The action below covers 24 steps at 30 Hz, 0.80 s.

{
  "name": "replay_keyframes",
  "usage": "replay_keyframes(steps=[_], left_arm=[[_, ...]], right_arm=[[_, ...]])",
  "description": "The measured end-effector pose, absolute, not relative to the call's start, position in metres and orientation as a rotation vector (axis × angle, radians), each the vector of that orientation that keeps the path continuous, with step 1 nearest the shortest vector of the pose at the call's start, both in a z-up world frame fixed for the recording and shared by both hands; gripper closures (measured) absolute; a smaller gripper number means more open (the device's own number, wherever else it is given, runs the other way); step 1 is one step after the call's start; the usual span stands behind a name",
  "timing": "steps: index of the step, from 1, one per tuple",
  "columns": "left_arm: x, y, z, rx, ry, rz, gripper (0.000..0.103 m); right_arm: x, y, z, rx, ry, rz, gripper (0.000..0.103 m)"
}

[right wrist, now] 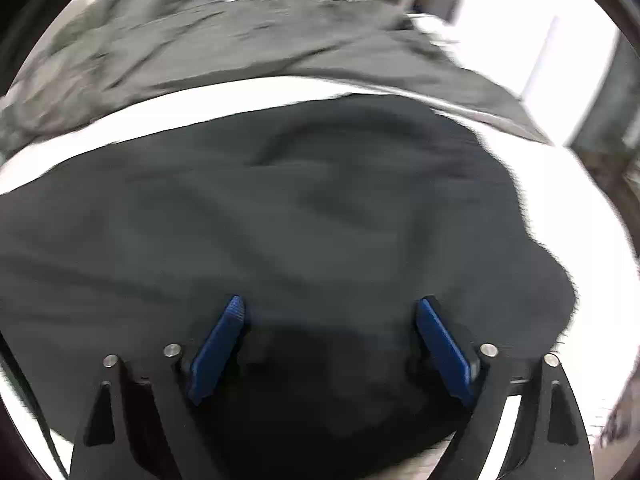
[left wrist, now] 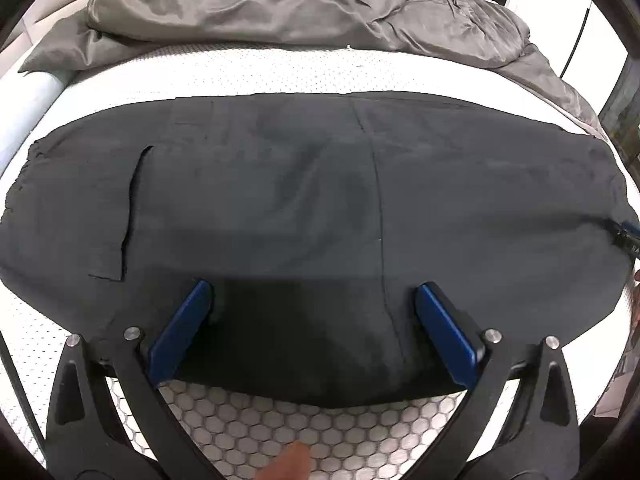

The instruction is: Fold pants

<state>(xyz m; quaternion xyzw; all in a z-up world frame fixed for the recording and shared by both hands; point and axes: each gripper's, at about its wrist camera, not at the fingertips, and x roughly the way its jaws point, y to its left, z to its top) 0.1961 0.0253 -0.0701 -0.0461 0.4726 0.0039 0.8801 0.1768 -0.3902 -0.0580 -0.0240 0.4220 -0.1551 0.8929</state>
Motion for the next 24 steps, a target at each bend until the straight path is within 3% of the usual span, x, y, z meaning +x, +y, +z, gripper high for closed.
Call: replay_keyframes(steps=[9, 15, 24], left_arm=[[0.203, 0.027, -0.074, -0.081, 0.993, 0.018, 0.001], [0.211, 0.029, -0.075, -0.091, 1.005, 0.039, 0.001], [0.224, 0.04, -0.062, -0.151, 0.988, 0.082, 0.001]], right_arm=[[0.173, -0.394, -0.053, -0.027, 0.878, -0.289, 0.009], [0.194, -0.372, -0.02, 0.005, 0.822, -0.095, 0.009], [0.268, -0.309, 0.009, -0.427, 0.824, 0.218, 0.009]])
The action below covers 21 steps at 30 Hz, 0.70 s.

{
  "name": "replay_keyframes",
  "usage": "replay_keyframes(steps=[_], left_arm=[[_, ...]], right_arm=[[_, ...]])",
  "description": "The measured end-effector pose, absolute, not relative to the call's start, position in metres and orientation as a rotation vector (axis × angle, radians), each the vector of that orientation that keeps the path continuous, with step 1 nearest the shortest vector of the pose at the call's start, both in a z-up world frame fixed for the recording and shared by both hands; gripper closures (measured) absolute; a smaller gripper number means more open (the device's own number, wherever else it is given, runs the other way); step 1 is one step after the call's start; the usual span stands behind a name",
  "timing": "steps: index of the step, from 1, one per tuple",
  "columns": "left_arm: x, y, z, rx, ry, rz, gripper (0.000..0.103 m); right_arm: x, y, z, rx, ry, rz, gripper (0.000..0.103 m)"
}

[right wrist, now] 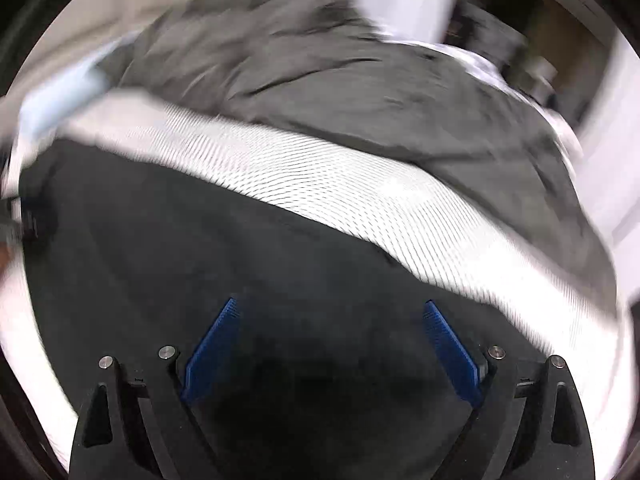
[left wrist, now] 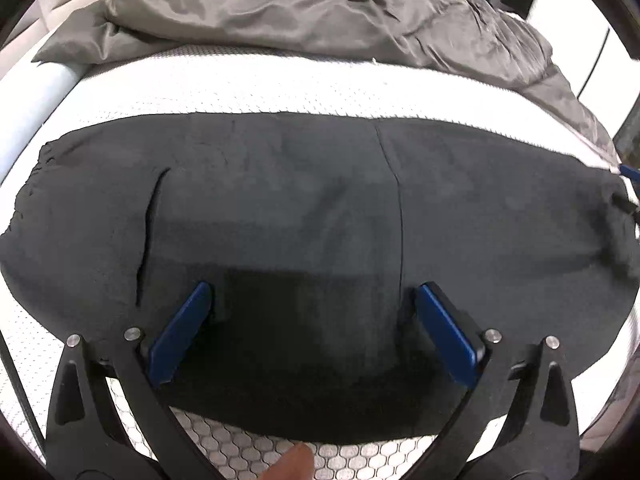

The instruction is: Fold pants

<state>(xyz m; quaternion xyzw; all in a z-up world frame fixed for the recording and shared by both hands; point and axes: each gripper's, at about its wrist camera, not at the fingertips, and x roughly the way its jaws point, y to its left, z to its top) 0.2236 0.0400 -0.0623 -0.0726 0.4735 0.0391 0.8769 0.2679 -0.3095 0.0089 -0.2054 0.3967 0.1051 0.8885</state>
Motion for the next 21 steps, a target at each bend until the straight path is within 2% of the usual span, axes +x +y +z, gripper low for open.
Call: replay_keyframes(steps=[7, 9, 10, 11, 13, 14, 16, 21], left_arm=[[0.234, 0.053, -0.059, -0.155, 0.98, 0.123, 0.001], [0.237, 0.057, -0.062, -0.16, 0.994, 0.131, 0.001], [0.238, 0.058, -0.063, -0.154, 0.997, 0.133, 0.001], [0.238, 0.058, -0.064, -0.149, 0.996, 0.137, 0.001], [0.238, 0.06, -0.065, -0.145, 0.995, 0.138, 0.001], [0.238, 0.059, -0.065, -0.146, 0.993, 0.14, 0.001], [0.237, 0.06, -0.065, -0.147, 0.99, 0.139, 0.001], [0.232, 0.066, -0.062, -0.184, 0.97, 0.144, 0.001]], right_arm=[[0.329, -0.272, -0.008, -0.533, 0.925, 0.441, 0.009], [0.342, -0.261, -0.017, -0.548, 0.964, 0.49, 0.013], [0.348, -0.255, -0.026, -0.571, 1.009, 0.512, 0.037], [0.351, -0.251, -0.032, -0.587, 1.052, 0.526, 0.07], [0.352, -0.246, -0.041, -0.62, 1.09, 0.539, 0.083], [0.349, -0.244, -0.04, -0.638, 1.072, 0.542, 0.094], [0.344, -0.242, -0.033, -0.657, 1.035, 0.531, 0.099], [0.336, -0.244, -0.004, -0.681, 0.901, 0.475, 0.1]])
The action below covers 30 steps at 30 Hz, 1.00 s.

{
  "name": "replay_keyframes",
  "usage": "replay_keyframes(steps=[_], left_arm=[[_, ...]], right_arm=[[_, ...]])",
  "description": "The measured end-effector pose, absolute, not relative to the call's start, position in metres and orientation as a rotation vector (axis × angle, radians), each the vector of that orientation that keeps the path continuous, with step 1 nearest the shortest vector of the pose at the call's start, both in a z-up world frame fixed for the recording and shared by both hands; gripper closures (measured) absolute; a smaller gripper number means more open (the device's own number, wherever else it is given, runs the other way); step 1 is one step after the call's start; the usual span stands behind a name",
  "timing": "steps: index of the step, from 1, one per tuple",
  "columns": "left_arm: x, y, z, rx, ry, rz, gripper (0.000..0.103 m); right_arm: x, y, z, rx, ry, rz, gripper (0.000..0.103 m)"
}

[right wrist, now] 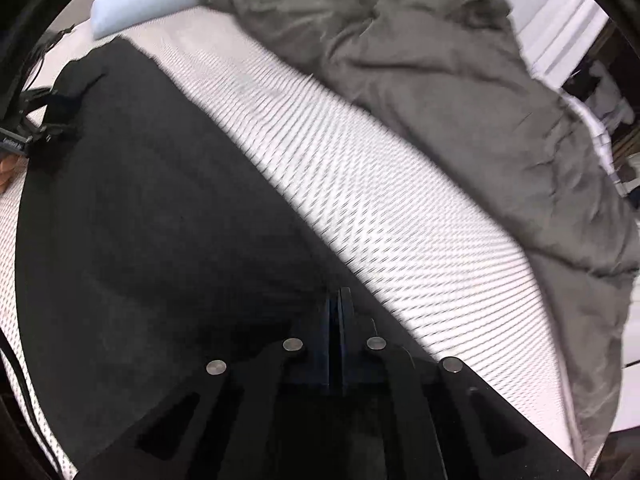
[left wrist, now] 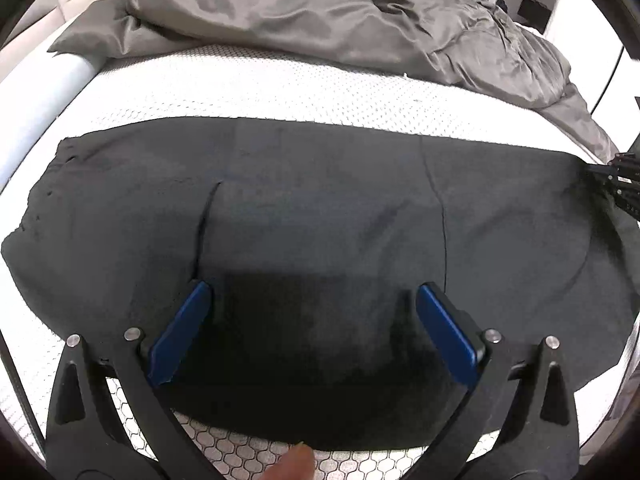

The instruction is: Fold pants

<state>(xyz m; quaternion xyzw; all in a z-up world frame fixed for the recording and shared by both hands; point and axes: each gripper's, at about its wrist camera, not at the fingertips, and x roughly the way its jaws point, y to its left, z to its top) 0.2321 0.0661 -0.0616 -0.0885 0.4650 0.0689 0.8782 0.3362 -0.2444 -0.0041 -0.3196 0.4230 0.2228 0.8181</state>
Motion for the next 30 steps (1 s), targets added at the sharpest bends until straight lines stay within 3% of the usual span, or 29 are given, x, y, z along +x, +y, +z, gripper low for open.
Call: replay_keyframes(steps=[4, 7, 9, 10, 14, 19, 23, 26, 30], left_arm=[[0.234, 0.069, -0.064, -0.198, 0.98, 0.137, 0.001], [0.235, 0.067, -0.067, -0.177, 0.985, 0.152, 0.001], [0.235, 0.066, -0.068, -0.172, 0.988, 0.161, 0.001], [0.235, 0.066, -0.067, -0.176, 0.986, 0.161, 0.001], [0.229, 0.064, -0.056, -0.198, 0.955, 0.174, 0.001], [0.216, 0.027, -0.039, -0.223, 0.901, 0.033, 0.001], [0.211, -0.018, -0.051, -0.178, 0.951, -0.086, 0.001], [0.212, -0.029, -0.064, -0.131, 0.974, -0.06, 0.001], [0.211, -0.026, -0.074, -0.171, 0.981, -0.051, 0.001]], right_arm=[[0.348, -0.247, -0.01, -0.682, 0.921, 0.401, 0.096], [0.351, -0.248, -0.035, -0.714, 0.966, 0.259, 0.066], [0.34, -0.252, -0.028, -0.668, 0.905, 0.199, 0.053], [0.332, -0.257, -0.021, -0.626, 0.869, 0.171, 0.033], [0.267, -0.309, 0.025, -0.243, 0.721, 0.113, 0.0], [0.18, -0.387, 0.015, 0.285, 0.731, 0.034, 0.0], [0.154, -0.39, -0.005, 0.294, 0.825, -0.07, 0.007], [0.142, -0.365, -0.016, 0.224, 0.843, -0.045, 0.024], [0.129, -0.312, -0.019, 0.215, 0.812, 0.124, 0.028]])
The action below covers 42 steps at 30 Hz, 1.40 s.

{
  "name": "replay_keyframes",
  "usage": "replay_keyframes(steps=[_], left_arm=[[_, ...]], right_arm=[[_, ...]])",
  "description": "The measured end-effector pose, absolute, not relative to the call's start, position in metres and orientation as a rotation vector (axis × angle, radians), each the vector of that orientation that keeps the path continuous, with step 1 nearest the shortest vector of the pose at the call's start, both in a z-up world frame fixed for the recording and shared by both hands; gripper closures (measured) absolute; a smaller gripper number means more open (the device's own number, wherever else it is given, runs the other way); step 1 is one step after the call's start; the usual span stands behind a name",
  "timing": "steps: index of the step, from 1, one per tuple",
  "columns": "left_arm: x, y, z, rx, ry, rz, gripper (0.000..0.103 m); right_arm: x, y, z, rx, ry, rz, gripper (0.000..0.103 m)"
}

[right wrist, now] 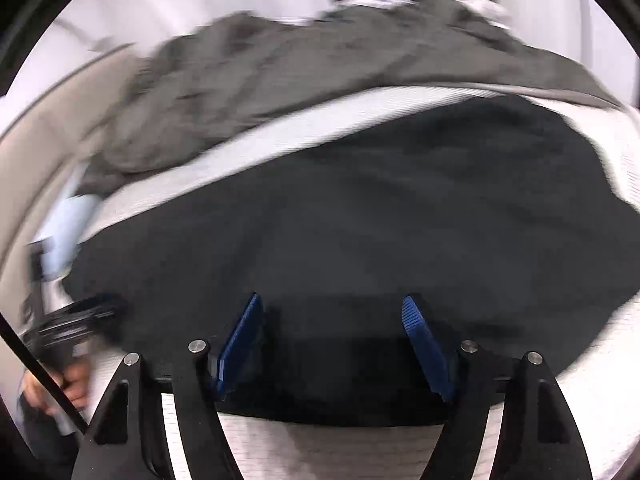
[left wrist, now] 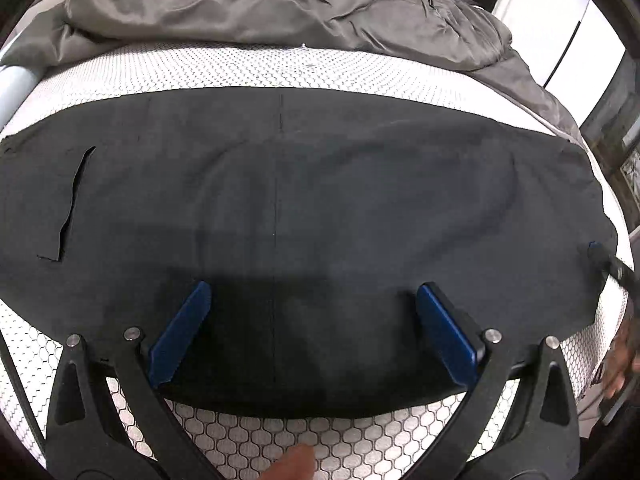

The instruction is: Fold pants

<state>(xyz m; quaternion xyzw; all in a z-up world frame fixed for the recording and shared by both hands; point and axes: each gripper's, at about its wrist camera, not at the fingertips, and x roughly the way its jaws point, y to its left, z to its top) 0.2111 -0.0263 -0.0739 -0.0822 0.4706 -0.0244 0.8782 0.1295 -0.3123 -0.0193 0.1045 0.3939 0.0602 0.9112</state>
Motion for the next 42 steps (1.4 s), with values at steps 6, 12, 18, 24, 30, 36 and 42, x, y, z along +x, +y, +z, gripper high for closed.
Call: replay_keyframes(steps=[6, 12, 18, 24, 30, 36, 42], left_arm=[[0.21, -0.024, -0.08, -0.108, 0.978, -0.034, 0.001], [0.213, -0.013, -0.083, -0.095, 0.986, -0.043, 0.001], [0.215, -0.014, -0.085, -0.075, 0.986, -0.033, 0.001], [0.205, -0.034, -0.063, -0.073, 0.942, -0.024, 0.001], [0.227, -0.102, -0.056, -0.024, 0.97, -0.145, 0.001], [0.26, -0.103, -0.084, -0.054, 1.056, -0.14, 0.001], [0.244, -0.028, -0.083, -0.008, 1.029, -0.003, 0.001]], right_arm=[[0.132, -0.202, -0.046, -0.104, 0.835, 0.323, 0.03], [0.129, -0.28, -0.056, -0.127, 0.868, 0.122, 0.031], [0.107, -0.437, -0.063, -0.067, 0.854, -0.287, 0.015], [0.1, -0.443, -0.052, 0.034, 0.825, -0.273, 0.015], [0.128, -0.323, -0.026, -0.054, 0.778, 0.154, 0.015], [0.186, -0.252, -0.054, -0.094, 0.905, 0.275, 0.015], [0.194, -0.303, -0.073, -0.208, 0.931, 0.024, 0.014]])
